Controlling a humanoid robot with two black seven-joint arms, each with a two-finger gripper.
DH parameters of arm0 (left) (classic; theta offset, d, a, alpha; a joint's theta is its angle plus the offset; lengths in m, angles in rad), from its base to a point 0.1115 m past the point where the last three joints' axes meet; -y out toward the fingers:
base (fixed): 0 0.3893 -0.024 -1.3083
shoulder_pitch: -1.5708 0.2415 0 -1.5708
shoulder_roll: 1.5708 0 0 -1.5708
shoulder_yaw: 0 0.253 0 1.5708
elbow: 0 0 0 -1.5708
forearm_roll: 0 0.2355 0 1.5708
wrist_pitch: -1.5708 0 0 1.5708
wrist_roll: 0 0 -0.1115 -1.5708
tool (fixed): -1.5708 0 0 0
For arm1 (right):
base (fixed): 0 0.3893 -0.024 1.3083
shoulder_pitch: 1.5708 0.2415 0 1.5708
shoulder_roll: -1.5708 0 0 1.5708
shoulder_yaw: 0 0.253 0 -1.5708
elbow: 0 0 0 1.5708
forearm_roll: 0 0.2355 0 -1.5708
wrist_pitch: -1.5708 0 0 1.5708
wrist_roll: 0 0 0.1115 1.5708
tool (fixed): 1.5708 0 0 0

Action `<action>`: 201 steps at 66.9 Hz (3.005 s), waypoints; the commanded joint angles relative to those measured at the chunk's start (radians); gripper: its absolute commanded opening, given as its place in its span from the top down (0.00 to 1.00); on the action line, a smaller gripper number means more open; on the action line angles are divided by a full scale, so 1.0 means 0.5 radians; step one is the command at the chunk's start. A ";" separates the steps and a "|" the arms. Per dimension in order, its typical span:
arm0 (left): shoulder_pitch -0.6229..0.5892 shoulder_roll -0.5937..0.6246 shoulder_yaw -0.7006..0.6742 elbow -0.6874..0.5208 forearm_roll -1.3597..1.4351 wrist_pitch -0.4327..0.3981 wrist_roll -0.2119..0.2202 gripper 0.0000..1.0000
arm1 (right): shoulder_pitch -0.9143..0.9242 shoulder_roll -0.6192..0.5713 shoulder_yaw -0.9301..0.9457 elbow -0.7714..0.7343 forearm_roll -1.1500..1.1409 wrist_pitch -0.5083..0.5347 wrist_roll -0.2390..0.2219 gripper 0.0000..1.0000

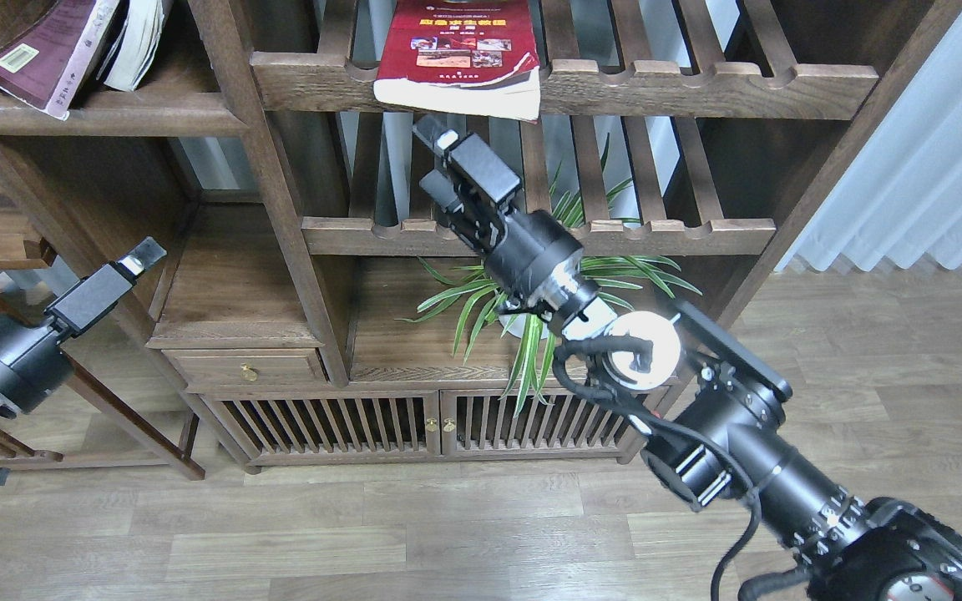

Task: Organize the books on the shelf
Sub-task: 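Reach the right gripper up and pull down the red book, then lower the red book and pass it to the left gripper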

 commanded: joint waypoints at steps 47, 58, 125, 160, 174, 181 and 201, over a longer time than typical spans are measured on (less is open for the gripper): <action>0.000 -0.001 -0.021 -0.015 -0.002 0.000 -0.003 0.01 | 0.045 0.001 0.377 -0.112 0.054 -0.032 0.000 0.97; 0.000 -0.016 -0.021 -0.012 -0.005 0.000 -0.006 0.01 | -0.056 0.001 0.343 -0.048 0.057 -0.007 -0.022 0.97; 0.242 -0.884 0.181 -0.003 -0.229 0.000 -0.025 0.01 | -1.212 -0.288 0.343 0.277 0.205 0.756 -0.267 0.96; 0.313 -1.072 0.338 -0.022 -0.278 0.000 -0.061 0.02 | -1.424 -0.288 0.021 0.189 0.201 0.756 -0.341 0.96; 0.368 -1.072 0.497 -0.015 -0.275 0.000 -0.098 0.03 | -1.443 -0.285 -0.041 0.195 0.189 0.756 -0.325 0.96; 0.386 -1.072 0.546 -0.003 -0.278 0.000 -0.123 0.04 | -1.446 -0.285 -0.080 0.198 0.186 0.756 -0.322 0.96; 0.405 -1.072 0.577 0.012 -0.336 0.000 -0.132 0.09 | -1.446 -0.251 -0.179 0.222 0.183 0.756 -0.313 0.95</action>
